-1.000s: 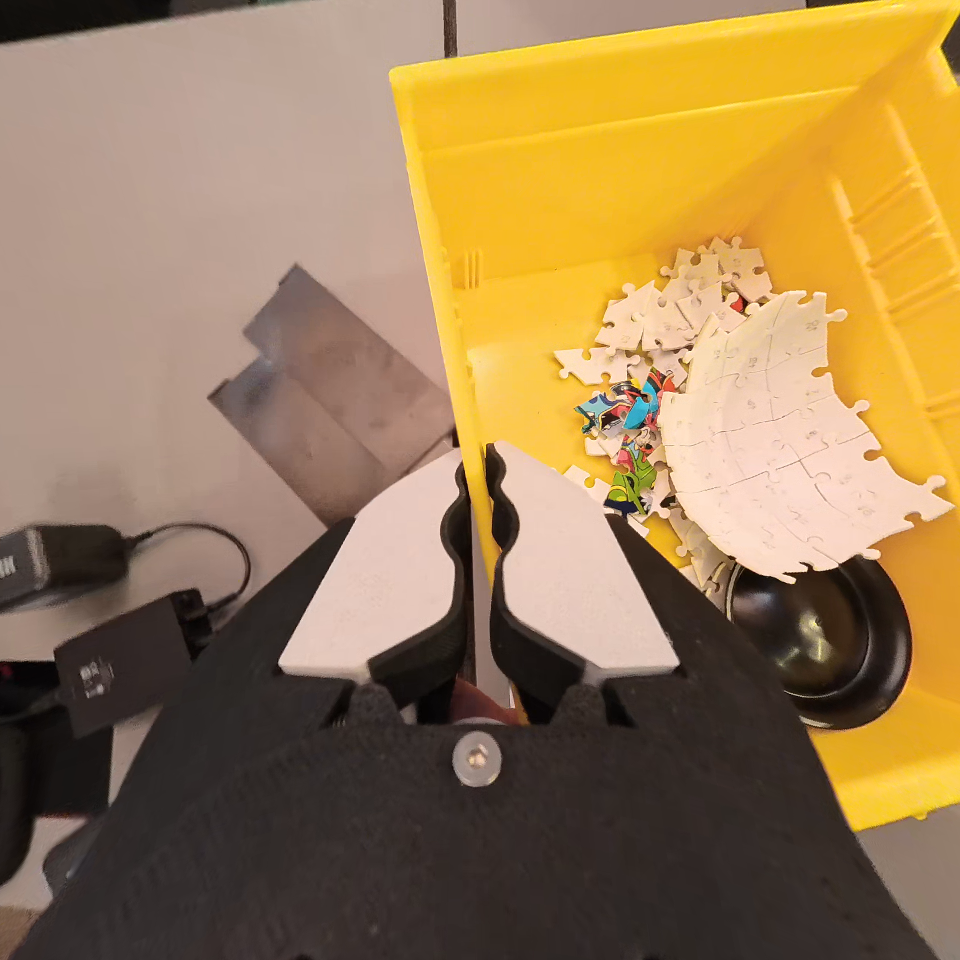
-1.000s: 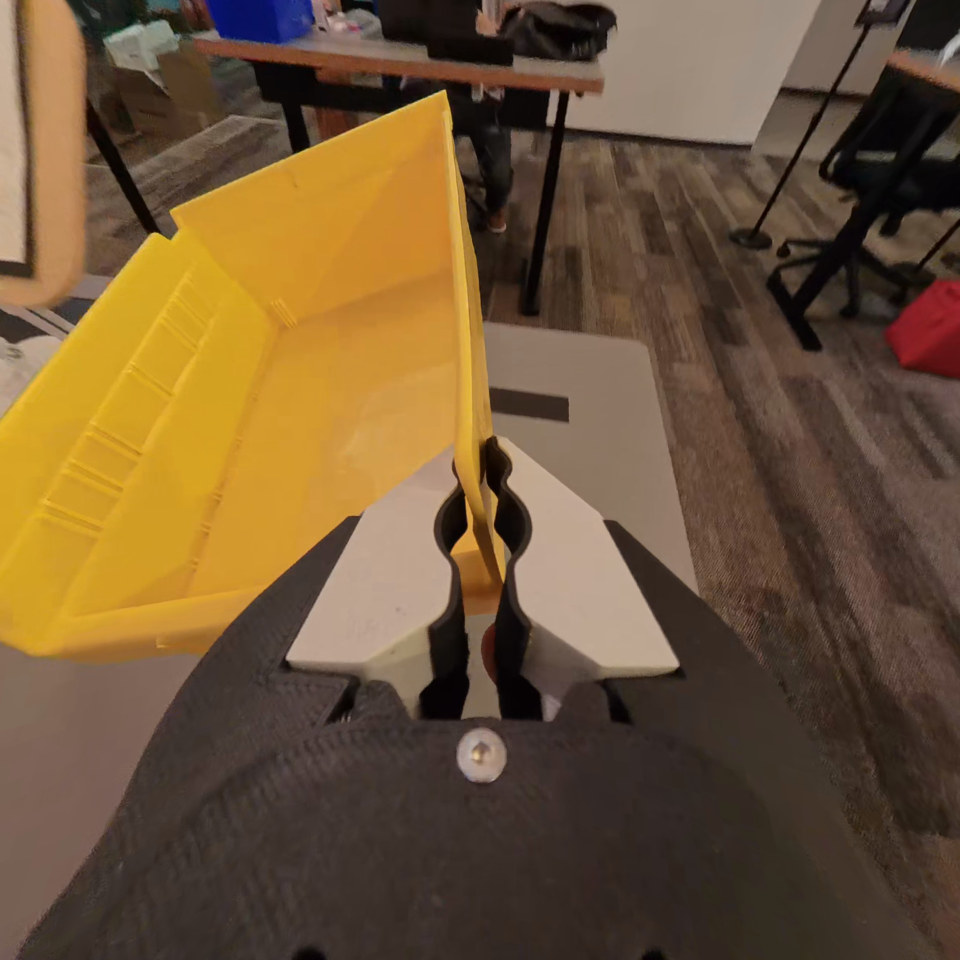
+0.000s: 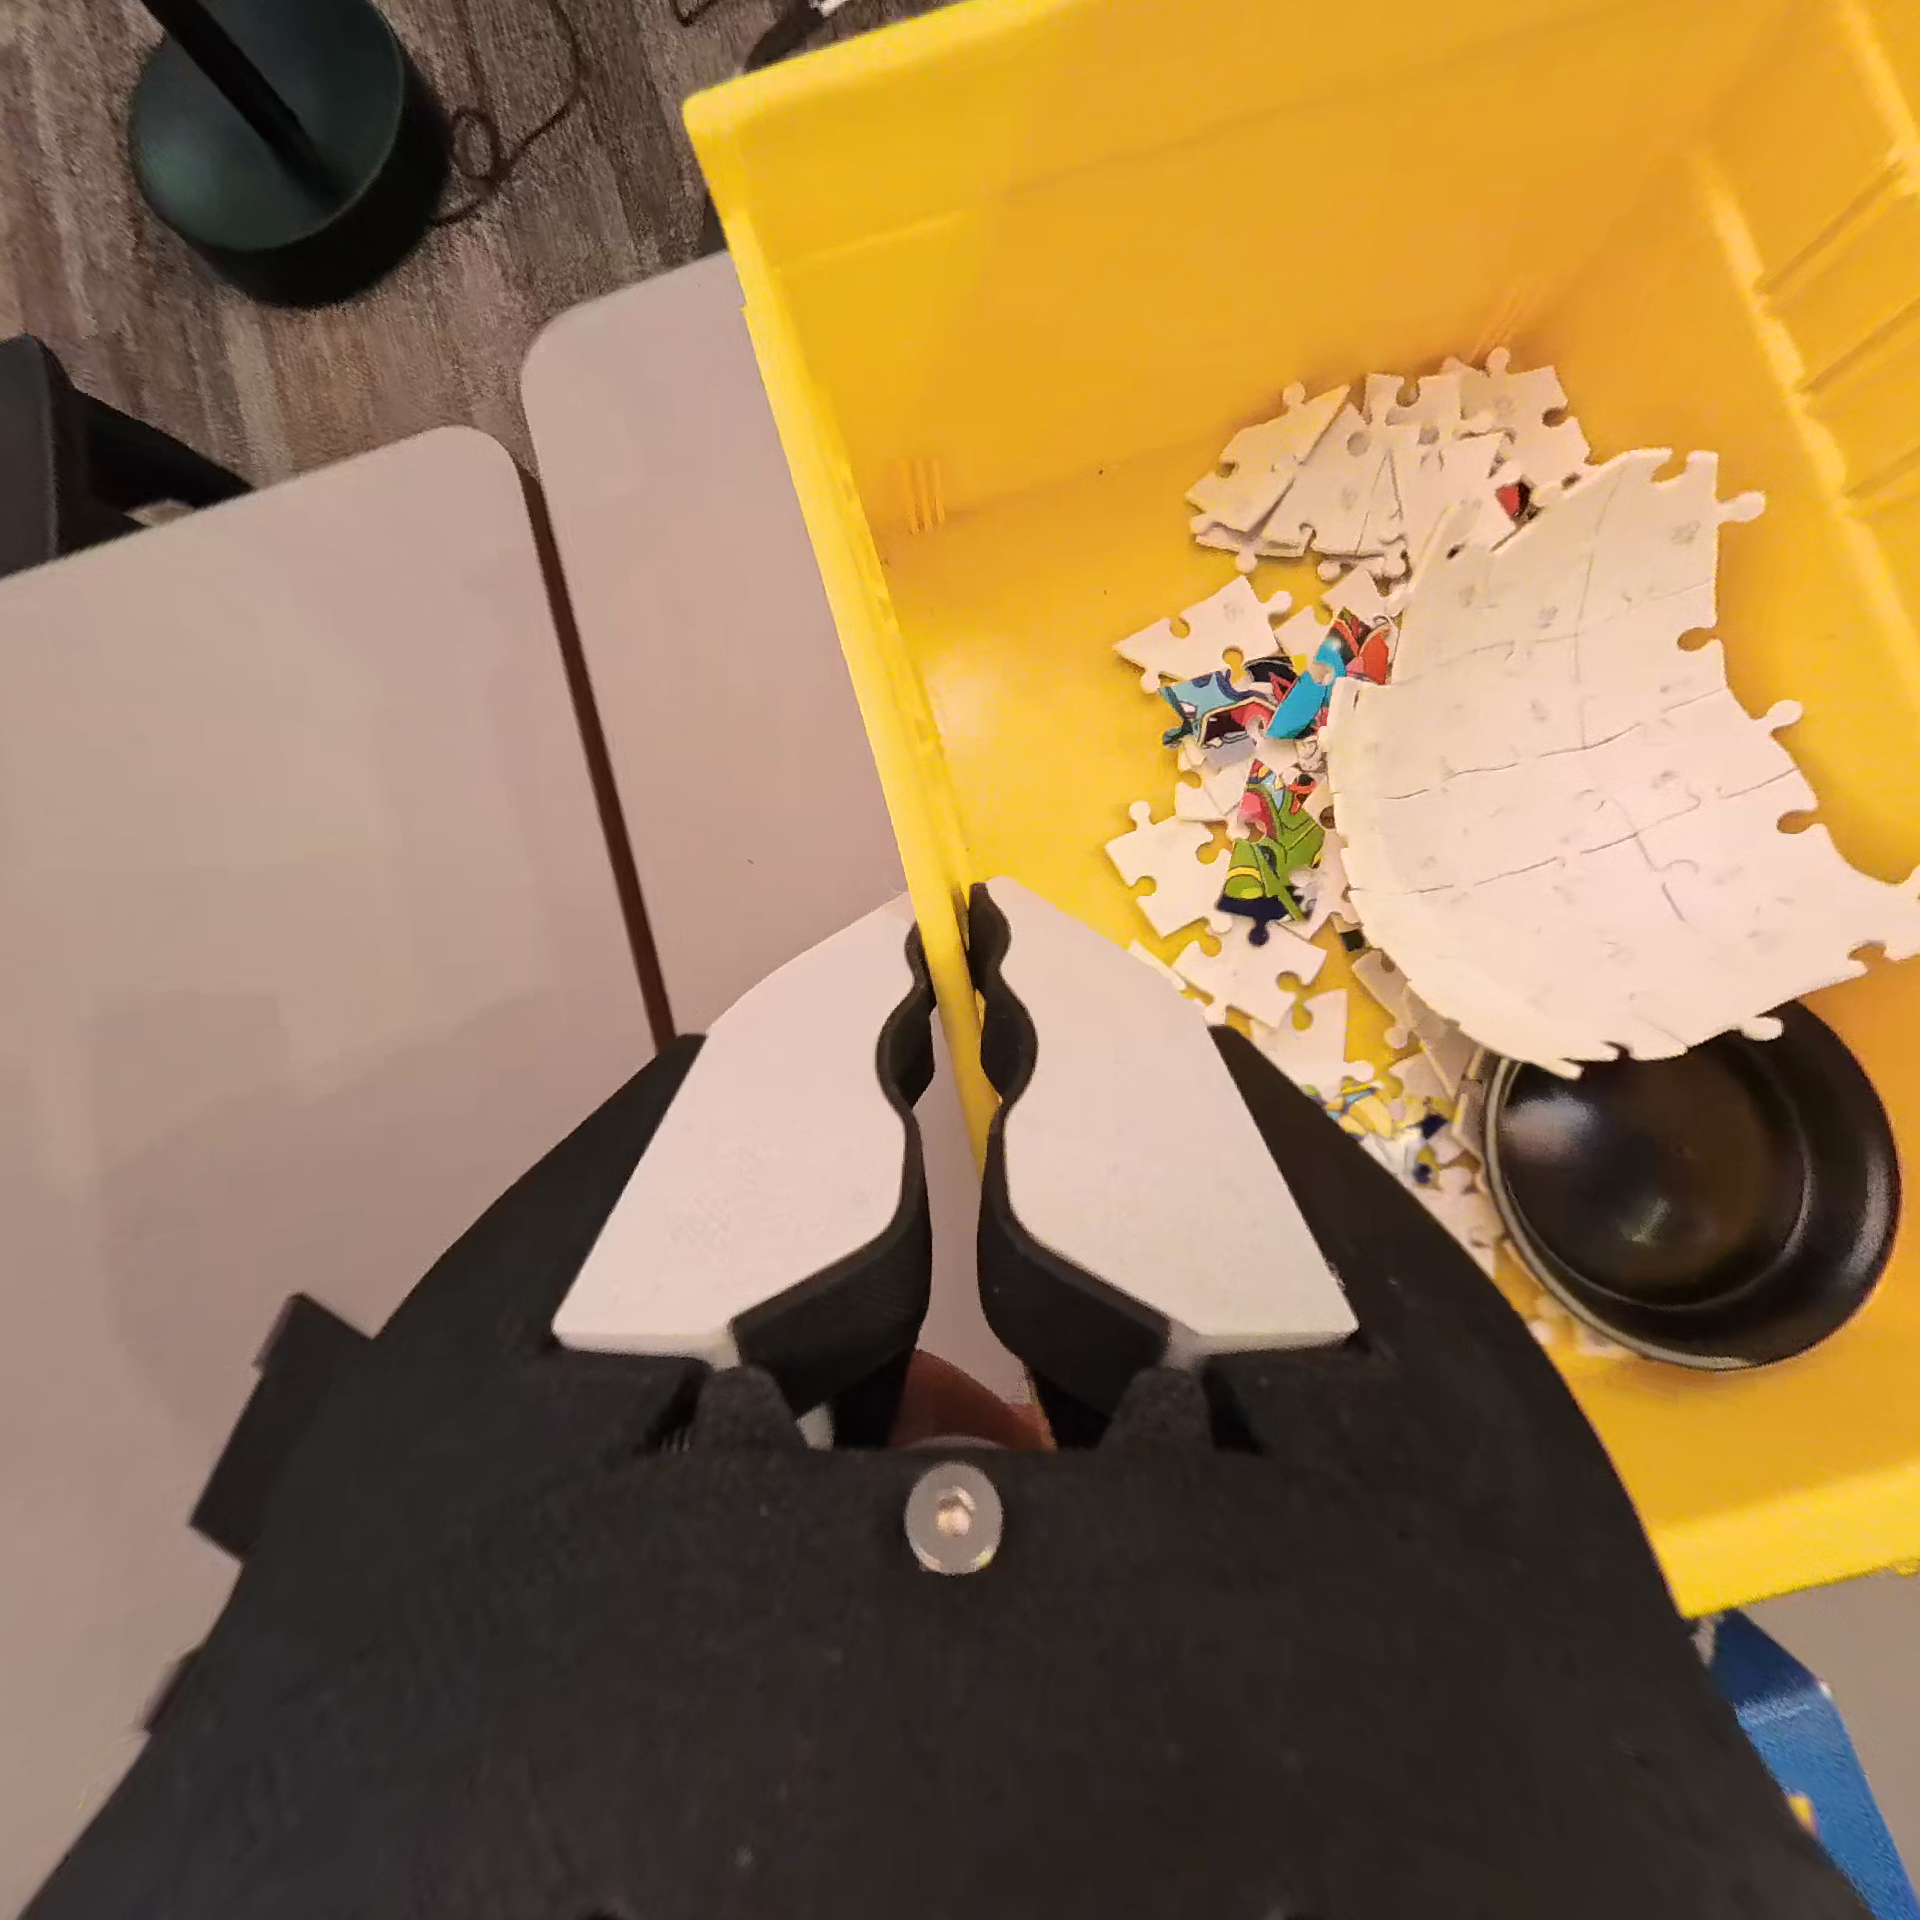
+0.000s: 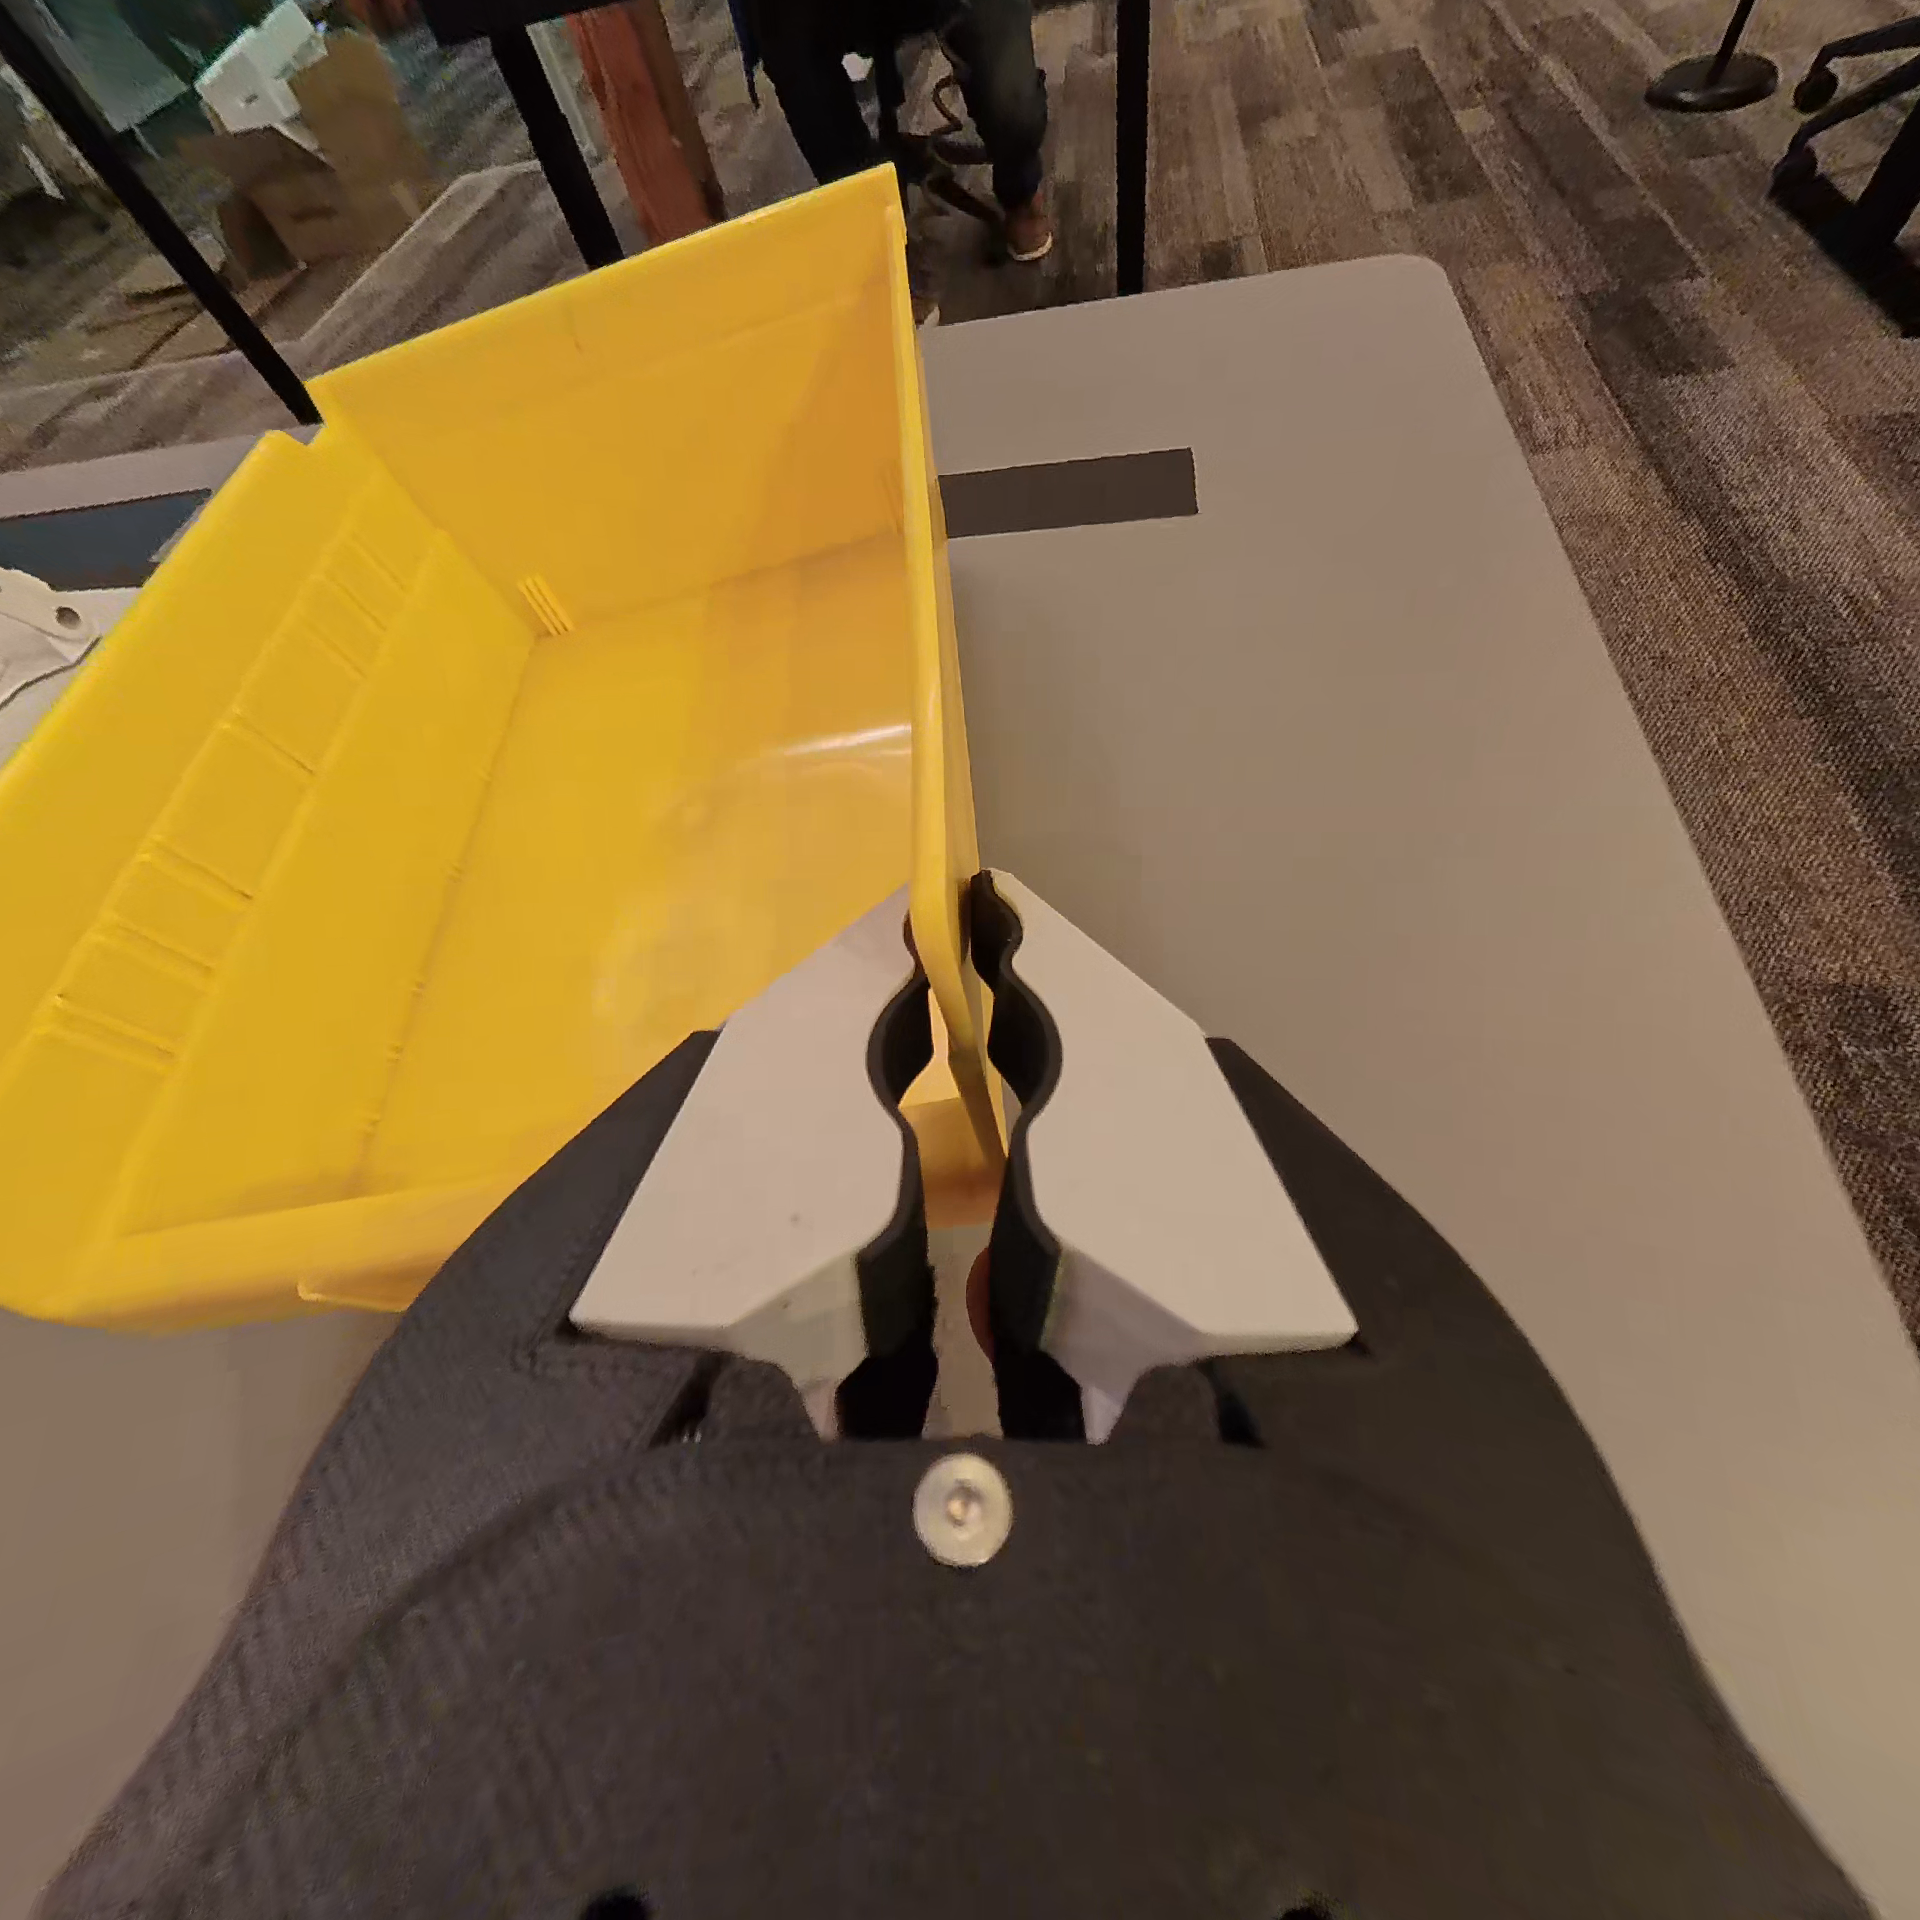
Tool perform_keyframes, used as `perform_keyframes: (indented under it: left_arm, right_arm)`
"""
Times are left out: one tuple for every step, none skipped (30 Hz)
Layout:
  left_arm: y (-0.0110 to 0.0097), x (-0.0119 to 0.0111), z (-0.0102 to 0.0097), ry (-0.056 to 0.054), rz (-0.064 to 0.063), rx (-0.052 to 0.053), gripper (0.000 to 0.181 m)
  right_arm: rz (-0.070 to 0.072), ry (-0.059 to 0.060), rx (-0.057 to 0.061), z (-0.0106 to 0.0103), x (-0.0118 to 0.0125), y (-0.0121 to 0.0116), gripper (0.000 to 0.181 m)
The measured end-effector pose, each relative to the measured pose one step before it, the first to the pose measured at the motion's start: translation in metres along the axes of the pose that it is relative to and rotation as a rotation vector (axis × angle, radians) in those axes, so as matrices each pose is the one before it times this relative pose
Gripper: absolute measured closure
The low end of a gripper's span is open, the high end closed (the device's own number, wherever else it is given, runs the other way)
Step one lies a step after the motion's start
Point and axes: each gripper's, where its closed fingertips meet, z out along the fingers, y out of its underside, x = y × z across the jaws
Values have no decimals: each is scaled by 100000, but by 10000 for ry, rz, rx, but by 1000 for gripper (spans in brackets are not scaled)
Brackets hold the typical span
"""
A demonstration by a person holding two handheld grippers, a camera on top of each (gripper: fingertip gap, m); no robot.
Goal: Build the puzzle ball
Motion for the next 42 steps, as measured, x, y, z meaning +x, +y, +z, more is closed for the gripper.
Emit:
perform_keyframes:
  left_arm:
    - [624, 325, 80, 179, -108, 105, 177]
    - [614, 389, -20, 210, -200, -25, 177]
    - [173, 425, -319, 111, 10, 133, 177]
    - [206, 456, -289, -38, 180, 18, 177]
    - [344, 411, -244, -59, 6, -73, 177]
    - [396, 297, -179, -34, -189, -67, 177]
    - [234, 222, -181, 3, -191, 20, 177]
    - [158, 225, -225, -17, -13, 52, 177]
    - [141, 204, -215, -27, 8, 51, 177]
    - [145, 103, -105, -21, -19, -9, 177]
    - [125, 67, -54, -17, -18, -35, 177]
    - [54, 21, -50, -60, -74, 14, 177]
    - [51, 31, -1, -59, -145, 35, 177]
    - [87, 90, -48, 0, -64, 7, 177]
    - [59, 57, -97, 11, -24, 30, 177]
    - [118, 56, -38, 30, -60, -18, 177]
    - [21, 4, -21, 1, -19, 13, 177]
    - [-20, 14, -44, -29, 33, 20, 177]
    - [-24, 7, -27, -62, 63, 12, 177]
    - [-48, -30, -44, -89, 92, 32, 176]
    - [-38, -44, -7, -102, 66, 81, 174]
    - [61, -60, 5, -152, 111, 43, 172]
    - [56, -24, -38, -109, 68, 1, 171]
    - [-57, -14, -71, -92, 67, 123, 170]
    - [-156, -157, -135, -130, -1, 189, 167]
    - [-394, -238, -313, -98, 28, 288, 164]
    - [-659, -183, -475, 16, -36, 370, 158]
    - [-856, -389, -627, -77, -74, 378, 152]
    - [-873, -465, -693, -91, -43, 349, 146]
    - [-769, -446, -716, -69, -12, 261, 142]
    - [-728, -338, -849, -41, 34, 240, 140]
    - [-655, -215, -1044, -28, 49, 196, 138]
    - [-498, 78, -1246, 103, 36, 139, 135]
    - [-271, 281, -1418, 156, 99, 80, 131]
    - [49, 131, -1550, 8, 200, 53, 129]
    - [552, -154, -1578, -139, 274, -89, 126]
    - [1044, -190, -1498, -129, 261, -196, 123]
    - [1528, -153, -1318, -92, 126, -291, 119]
    - [2029, -355, -1115, -177, 56, -449, 115]
    - [2226, -474, -948, -214, 77, -411, 114]
    - [2373, -257, -690, -16, -13, -383, 113]
    - [2467, -242, -398, 58, -226, -435, 110]
  right_arm:
    - [153, 62, -5, 146, 37, 307, 179]
    - [128, 66, -52, 164, 8, 358, 179]
    - [80, 33, -22, 116, -110, 293, 179]
    - [138, 68, 12, 133, -48, 284, 179]
    - [148, 79, -37, 170, 15, 350, 179]
    - [154, 60, 43, 111, 61, 154, 179]
    - [198, 26, 94, 53, 65, -53, 179]
    - [56, 119, 66, 94, 177, -96, 179]
    - [23, 146, 69, 140, 221, -152, 179]
    - [10, 24, 19, 244, 56, -140, 179]
    - [6, 26, -15, 294, 93, -138, 179]
    - [72, 113, 35, 306, 269, -234, 179]
    - [113, 32, 24, 306, 245, -209, 179]
    - [115, -31, 26, 311, 218, -177, 179]
    - [121, -7, 64, 337, 263, -226, 179]
    - [108, -26, 59, 369, 181, -219, 179]
    - [52, 11, 21, 344, 110, -197, 179]
    - [-16, 60, 8, 318, 31, -166, 179]
    - [12, 80, 26, 238, -58, -105, 179]
    - [32, 102, 54, 134, -151, -38, 179]
    - [32, 146, 85, 85, -172, 2, 179]
    - [6, 113, 57, 80, -226, 40, 179]
    - [-29, 100, 24, 41, -189, 60, 179]
    - [-17, 101, 34, 1, -87, 22, 179]
    - [-30, 23, 46, 7, -78, -4, 179]
    - [26, -63, 28, -21, -95, 10, 178]
    - [117, -90, 10, -125, -78, -3, 176]
    - [64, -39, 137, -300, -35, -213, 166]
    - [-41, -7, 162, -387, -49, -268, 154]
    - [-116, 117, 56, -395, 112, -138, 146]
    - [-214, 174, 24, -453, 158, -77, 143]
    - [-279, 209, 96, -542, 133, -166, 141]
    - [-282, 274, 135, -667, 183, -276, 135]
    - [-337, 296, 133, -793, 211, -350, 131]
    - [-358, 232, 212, -907, 69, -498, 132]
    - [-328, 97, 237, -943, -231, -541, 135]
    - [-415, 63, 152, -917, -459, -453, 135]
    - [-463, -6, 93, -871, -702, -395, 136]
    - [-326, -216, 79, -873, -1102, -393, 140]
    - [-305, -286, 75, -804, -1337, -376, 143]
    - [-382, -255, -11, -652, -1420, -230, 143]
    - [-291, -390, -63, -531, -1682, -149, 145]
